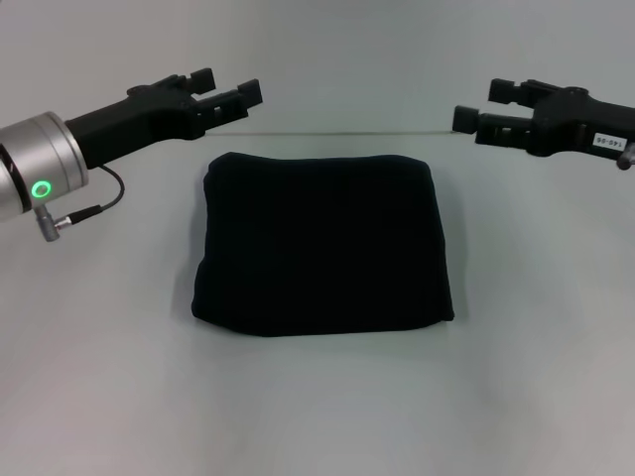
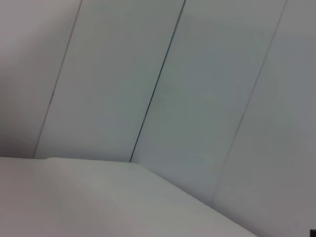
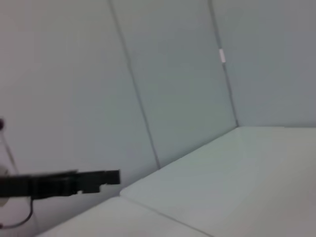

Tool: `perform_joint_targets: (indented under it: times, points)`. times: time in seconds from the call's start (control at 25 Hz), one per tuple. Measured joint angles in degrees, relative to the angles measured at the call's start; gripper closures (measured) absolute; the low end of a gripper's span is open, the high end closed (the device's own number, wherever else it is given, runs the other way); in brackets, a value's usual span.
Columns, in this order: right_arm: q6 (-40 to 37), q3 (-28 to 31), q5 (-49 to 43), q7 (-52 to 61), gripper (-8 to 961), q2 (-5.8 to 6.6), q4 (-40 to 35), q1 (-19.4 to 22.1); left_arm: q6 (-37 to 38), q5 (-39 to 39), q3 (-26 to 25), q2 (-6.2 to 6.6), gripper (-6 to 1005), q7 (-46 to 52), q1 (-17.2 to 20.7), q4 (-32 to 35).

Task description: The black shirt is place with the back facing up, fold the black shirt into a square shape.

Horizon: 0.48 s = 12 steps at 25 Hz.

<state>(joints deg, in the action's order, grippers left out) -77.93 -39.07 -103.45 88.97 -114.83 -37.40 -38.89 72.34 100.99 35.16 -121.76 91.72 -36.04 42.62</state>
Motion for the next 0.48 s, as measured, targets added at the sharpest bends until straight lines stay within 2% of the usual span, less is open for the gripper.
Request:
perform_joint_targets:
  times: [0.16,0.32,0.48]
  points:
    - [0.9,-4.4,0.0,-0.2,18,0.19,-1.6,0.0,0.5,1.0,1.7,-0.15,126,-3.0,0.1,-0.1]
    - [1.1,-8.2,-1.4,-0.3,17,0.47,-1.8,-0.3,2.8,4.9,2.4,-0.34,128,-7.8,0.5,-0.4]
    - [0.8,-8.9,-5.2,-0.4,18,-0.22,-1.9,-0.9,6.7,8.6,2.5,-0.49,130,-11.2,0.7,-1.0]
